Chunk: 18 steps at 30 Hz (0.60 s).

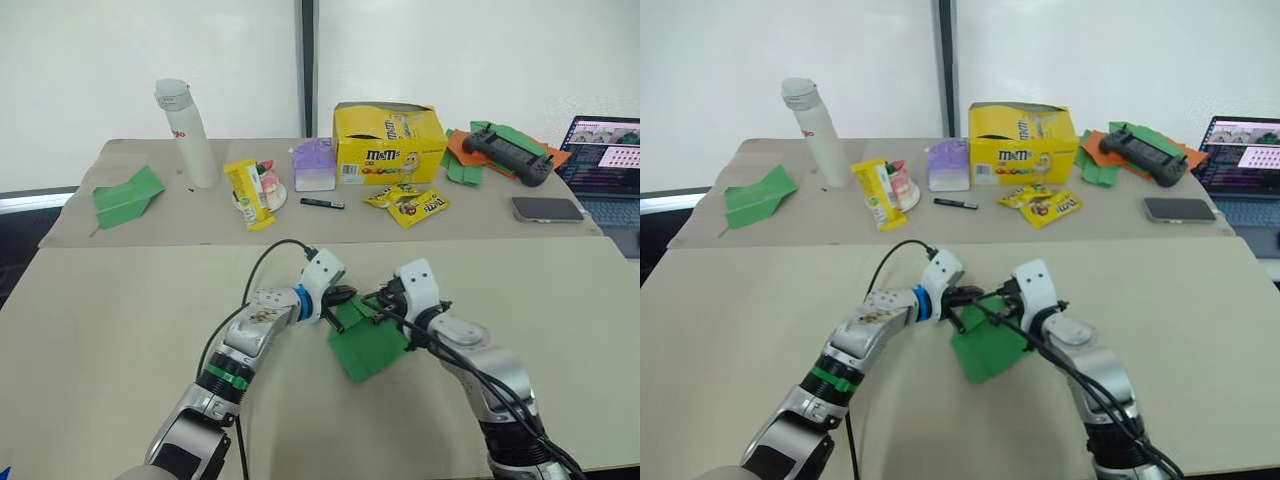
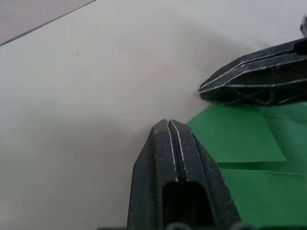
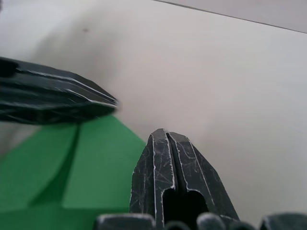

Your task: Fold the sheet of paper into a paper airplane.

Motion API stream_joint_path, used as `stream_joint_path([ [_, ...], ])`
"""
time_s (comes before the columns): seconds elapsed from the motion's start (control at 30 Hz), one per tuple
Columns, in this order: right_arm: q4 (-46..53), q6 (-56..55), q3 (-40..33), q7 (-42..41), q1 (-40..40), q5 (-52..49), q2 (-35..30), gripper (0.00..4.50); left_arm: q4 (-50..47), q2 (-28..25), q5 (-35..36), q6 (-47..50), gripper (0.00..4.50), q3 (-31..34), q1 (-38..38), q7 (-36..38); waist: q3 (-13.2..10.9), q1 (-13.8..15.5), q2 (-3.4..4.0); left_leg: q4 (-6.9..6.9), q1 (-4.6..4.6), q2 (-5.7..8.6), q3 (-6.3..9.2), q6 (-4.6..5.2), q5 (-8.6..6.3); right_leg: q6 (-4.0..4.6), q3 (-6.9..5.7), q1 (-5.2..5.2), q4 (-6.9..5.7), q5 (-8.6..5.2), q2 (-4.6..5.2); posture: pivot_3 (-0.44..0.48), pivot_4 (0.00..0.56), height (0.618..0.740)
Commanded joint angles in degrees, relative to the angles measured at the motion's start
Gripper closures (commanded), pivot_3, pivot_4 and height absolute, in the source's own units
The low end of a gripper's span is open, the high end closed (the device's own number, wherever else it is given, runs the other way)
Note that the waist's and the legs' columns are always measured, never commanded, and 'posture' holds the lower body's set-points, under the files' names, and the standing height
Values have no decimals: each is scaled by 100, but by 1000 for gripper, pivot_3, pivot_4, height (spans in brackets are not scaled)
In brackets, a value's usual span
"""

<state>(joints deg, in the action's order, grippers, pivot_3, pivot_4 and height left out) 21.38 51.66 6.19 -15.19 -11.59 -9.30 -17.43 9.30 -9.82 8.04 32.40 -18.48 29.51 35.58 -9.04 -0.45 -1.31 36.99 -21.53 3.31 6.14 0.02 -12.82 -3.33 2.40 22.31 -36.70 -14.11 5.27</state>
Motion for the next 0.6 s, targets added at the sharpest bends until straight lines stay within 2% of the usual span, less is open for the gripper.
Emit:
stream_joint_path([
  [0.03,22,335,-217,163,274,116,-154,4477,259,-4,-153,57,4500,-159,-85,47,1,9,0,-1,3,0,0,1,0,-2,-1,-4,1,-1,1,0,150,740],
  [0.33,536,125,-768,-8,632,-52,-470,4477,216,89,-75,-213,4500,-179,-74,288,2,50,-2,0,2,1,0,1,-1,-29,0,-7,3,-18,6,0,150,740],
  [0.43,692,-12,-862,-276,637,-67,-876,4477,187,47,-166,-135,4500,-231,-78,301,2,59,-2,0,-4,4,-1,1,-1,-30,0,-5,5,-18,8,0,150,740],
  [0.6,1157,-299,-900,-1595,1032,-279,-2406,4477,79,0,-166,-88,4500,-205,-170,350,0,55,3,-1,-19,5,-9,8,-5,-31,-3,2,13,-19,8,0,150,740],
])
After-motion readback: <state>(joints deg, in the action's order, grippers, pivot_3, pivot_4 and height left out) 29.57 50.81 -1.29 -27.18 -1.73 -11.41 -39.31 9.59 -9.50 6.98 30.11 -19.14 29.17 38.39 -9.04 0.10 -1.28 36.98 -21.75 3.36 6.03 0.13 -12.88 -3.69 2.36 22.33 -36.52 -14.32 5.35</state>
